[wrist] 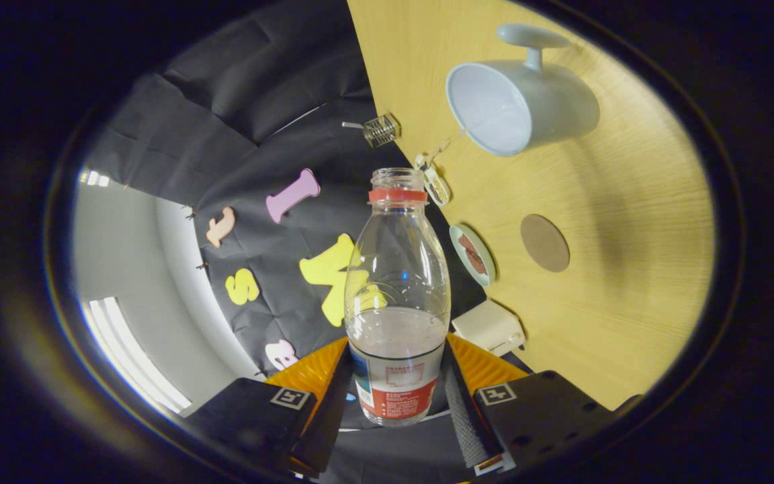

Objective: Take the bottle from table, then pour the juice into the cup, finally place the bottle on the coaster

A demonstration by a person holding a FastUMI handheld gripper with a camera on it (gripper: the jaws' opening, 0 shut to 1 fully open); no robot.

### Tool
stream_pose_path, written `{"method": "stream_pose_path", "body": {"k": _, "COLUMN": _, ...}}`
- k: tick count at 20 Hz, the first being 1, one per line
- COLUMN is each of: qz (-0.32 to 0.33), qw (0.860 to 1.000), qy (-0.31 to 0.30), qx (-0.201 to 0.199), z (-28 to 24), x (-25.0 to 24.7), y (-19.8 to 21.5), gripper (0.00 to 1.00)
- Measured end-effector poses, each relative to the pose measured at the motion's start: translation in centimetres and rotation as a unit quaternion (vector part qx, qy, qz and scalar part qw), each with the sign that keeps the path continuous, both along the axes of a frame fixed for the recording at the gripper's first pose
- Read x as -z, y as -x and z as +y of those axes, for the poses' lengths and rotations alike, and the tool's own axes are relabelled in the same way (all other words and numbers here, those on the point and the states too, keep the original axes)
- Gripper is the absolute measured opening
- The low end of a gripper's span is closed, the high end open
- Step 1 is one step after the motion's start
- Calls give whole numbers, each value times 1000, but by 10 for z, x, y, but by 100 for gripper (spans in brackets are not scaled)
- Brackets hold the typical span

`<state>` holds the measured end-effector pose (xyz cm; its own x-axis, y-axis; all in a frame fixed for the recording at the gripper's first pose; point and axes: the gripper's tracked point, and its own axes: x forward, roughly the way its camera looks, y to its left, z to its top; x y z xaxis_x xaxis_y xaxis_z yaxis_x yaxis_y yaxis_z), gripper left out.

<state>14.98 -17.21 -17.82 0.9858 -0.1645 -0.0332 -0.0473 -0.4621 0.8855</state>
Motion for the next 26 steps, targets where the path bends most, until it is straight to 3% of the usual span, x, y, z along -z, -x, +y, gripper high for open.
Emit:
{"method": "stream_pose_path", "body": {"k": 10, "qz": -10, "qw": 999, "qy": -36, "qx": 10, "z": -9, "x": -10, "y": 3, "gripper": 75}}
{"method": "stream_pose_path", "body": {"k": 18, "qz": -6, "qw": 999, "qy": -31, "qx": 11, "z": -14, "x": -5, "y": -1, "gripper": 75}}
{"method": "stream_pose_path", "body": {"k": 22, "qz": 3, "qw": 1000, "qy": 7, "qx": 3, "z": -10, "x": 2, "y": 0, "gripper": 75}}
{"method": "stream_pose_path", "body": {"k": 26, "qz": 33, "qw": 996, "qy": 86, "qx": -16, "z": -4, "x": 14, "y": 6, "gripper": 75}}
